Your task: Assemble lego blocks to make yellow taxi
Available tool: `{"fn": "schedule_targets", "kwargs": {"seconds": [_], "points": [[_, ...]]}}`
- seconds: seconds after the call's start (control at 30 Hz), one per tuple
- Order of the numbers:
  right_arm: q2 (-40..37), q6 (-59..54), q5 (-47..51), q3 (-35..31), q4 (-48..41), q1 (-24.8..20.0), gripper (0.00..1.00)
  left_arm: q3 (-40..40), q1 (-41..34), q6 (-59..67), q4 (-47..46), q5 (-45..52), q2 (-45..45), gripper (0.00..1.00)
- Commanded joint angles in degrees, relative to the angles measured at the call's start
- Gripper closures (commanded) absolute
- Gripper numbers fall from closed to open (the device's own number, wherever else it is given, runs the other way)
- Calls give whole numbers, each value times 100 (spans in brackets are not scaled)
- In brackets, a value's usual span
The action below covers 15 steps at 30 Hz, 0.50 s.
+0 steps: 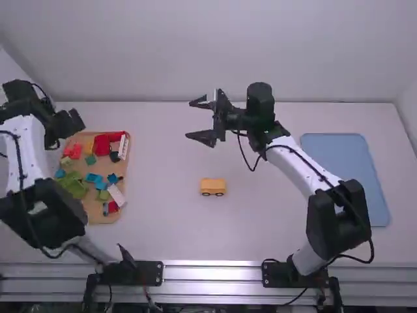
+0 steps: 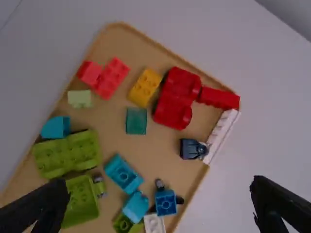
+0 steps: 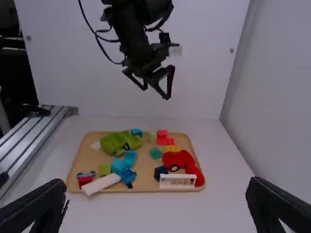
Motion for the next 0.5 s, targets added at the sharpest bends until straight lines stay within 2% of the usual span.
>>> {"fn": "schedule_targets", "kwargs": {"seconds": [0.0,0.17,0.33,0.47], "points": [[50,492,289,188,120,26,1,149,-24,262,-39,-280,122,1],[50,509,531,186,120,-13,1,140,4,988,-221,-177,136,1],[50,365,518,186,7,-15,1,146,-39,986,87,348,136,1],[50,341,514,186,2,-79,1,146,-205,988,293,192,256,1]]}}
